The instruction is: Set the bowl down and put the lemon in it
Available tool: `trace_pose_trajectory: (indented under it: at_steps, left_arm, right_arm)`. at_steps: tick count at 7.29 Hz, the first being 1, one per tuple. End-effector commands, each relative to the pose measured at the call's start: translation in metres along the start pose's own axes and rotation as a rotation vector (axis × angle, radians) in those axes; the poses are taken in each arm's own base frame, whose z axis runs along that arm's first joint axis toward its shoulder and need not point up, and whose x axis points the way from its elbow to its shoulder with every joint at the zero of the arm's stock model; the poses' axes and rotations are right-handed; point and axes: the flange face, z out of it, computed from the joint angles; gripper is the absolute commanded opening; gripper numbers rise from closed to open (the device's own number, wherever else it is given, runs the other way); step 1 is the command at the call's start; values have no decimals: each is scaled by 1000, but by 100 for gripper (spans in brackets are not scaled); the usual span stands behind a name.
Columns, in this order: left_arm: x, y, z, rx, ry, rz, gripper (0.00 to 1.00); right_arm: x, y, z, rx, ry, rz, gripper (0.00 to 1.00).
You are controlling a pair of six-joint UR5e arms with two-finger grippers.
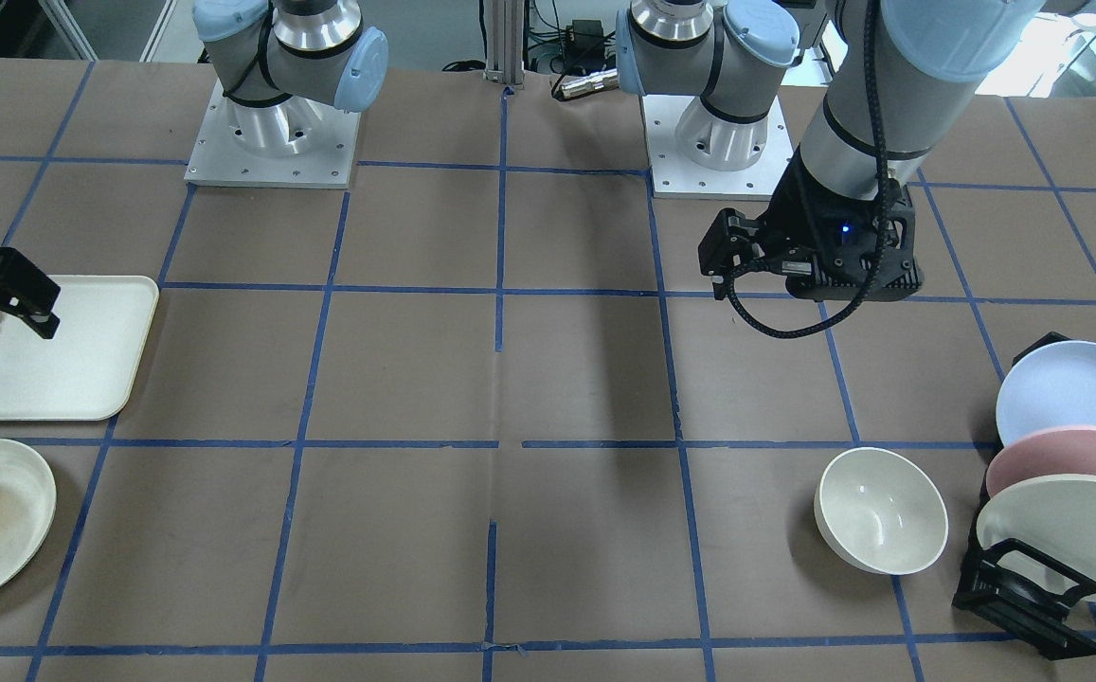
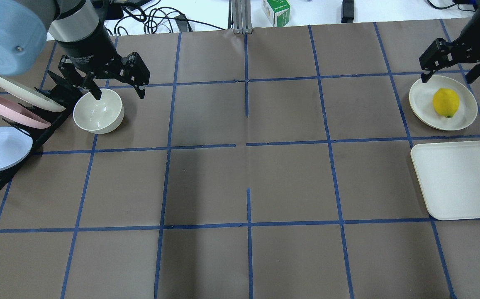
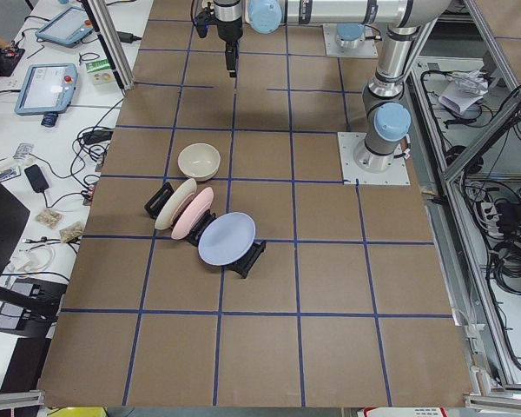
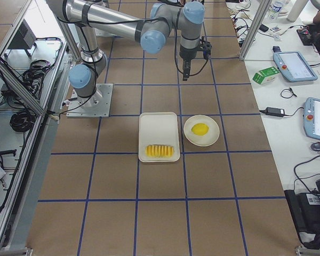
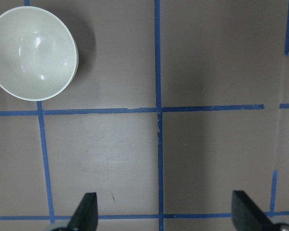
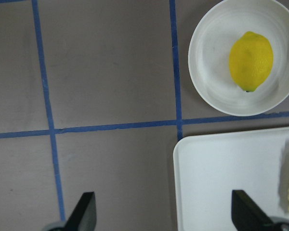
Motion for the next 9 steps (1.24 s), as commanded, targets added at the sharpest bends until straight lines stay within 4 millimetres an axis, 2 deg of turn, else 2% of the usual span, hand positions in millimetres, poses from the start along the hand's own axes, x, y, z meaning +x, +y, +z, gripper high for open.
trace_pose_trajectory:
  at_steps: [1, 2, 3, 5, 6, 7, 8, 9]
  left_arm:
    - [-1, 6, -3, 9, 0, -2, 100]
    - [-1, 4, -1, 7, 2, -3, 100]
    - [-1, 4, 0, 4, 2, -5, 100]
    - [-2, 3, 0, 4, 2, -8, 100]
    - [-13, -3, 2, 9, 5, -14, 100]
    - [-46, -24, 14, 29, 15, -63, 100]
    - [-86, -48, 37, 32, 20, -74, 100]
    - [-105, -67, 58, 37, 40, -84, 100]
  right_arm:
    - [83, -19, 47, -6, -2, -12, 100]
    - [103, -38, 64, 64, 41, -25, 100]
    - [121, -44, 80, 75, 44, -15, 100]
    - [132, -51, 95, 70, 29, 0, 100]
    - [136, -58, 111, 89, 36, -3, 100]
    - [145, -74, 140, 111, 51, -25, 100]
    - [153, -87, 172, 135, 70, -75, 100]
    - [153, -90, 191, 132, 58, -69, 100]
